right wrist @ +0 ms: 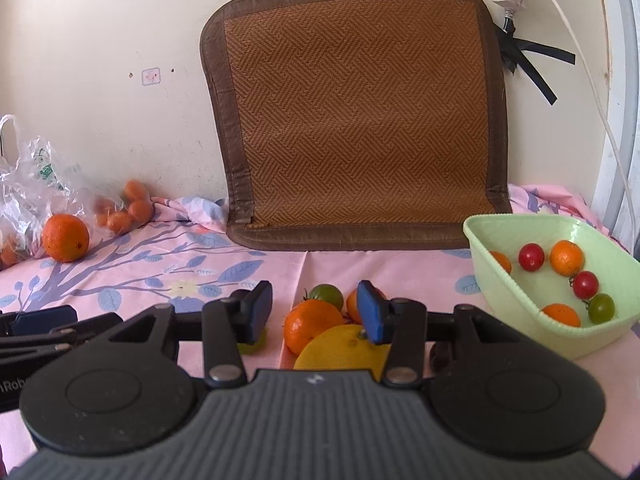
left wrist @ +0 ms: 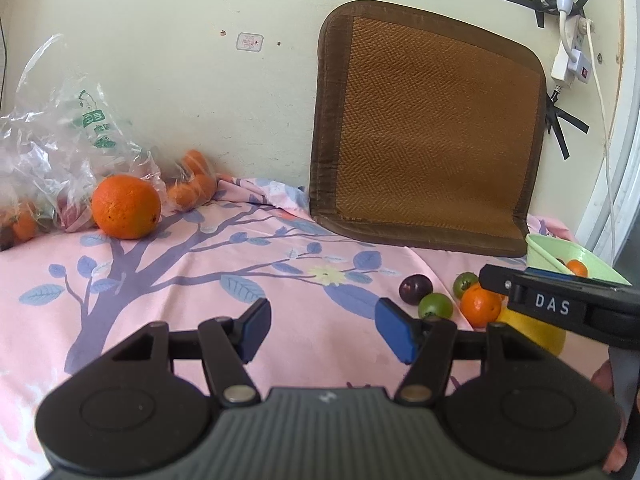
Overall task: Organize fruits
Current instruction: 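Approach the green tomato and plum with the right tool, then grasp the dark plum with the right tool, then lift the plum with the right tool while the left tool grasps a green tomato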
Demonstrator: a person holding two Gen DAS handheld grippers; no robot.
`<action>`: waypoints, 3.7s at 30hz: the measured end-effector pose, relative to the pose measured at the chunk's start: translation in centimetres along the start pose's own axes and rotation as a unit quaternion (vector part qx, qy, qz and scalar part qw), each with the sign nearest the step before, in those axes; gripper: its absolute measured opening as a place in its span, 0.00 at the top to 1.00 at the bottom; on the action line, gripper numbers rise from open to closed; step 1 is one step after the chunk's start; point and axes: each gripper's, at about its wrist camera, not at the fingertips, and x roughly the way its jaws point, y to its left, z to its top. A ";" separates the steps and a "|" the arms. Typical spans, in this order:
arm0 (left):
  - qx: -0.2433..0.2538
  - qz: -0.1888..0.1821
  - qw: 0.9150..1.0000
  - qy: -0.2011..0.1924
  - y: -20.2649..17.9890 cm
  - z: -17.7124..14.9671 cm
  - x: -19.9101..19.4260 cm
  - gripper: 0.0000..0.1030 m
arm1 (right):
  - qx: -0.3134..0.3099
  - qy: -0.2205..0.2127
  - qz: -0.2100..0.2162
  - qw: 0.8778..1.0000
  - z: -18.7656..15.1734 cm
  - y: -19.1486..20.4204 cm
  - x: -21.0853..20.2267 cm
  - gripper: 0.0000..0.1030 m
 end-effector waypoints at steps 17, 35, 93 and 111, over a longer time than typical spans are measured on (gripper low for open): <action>-0.011 -0.005 1.000 0.015 0.4 0.0 0.5 0.43 | -0.027 -0.031 0.017 0.999 1.9 0.7 -0.7 0.52; -0.093 -0.020 0.994 0.052 3.1 0.0 1.7 0.43 | -0.106 0.099 0.065 0.987 2.4 4.3 5.9 0.54; 0.039 -0.012 0.999 0.014 -0.7 -0.5 0.6 0.41 | -0.076 0.031 0.046 0.996 -8.2 -5.3 -9.8 0.61; 0.095 -0.104 0.989 0.041 -2.7 1.5 3.9 0.28 | -0.057 0.037 0.073 0.995 -8.1 -6.1 -9.7 0.58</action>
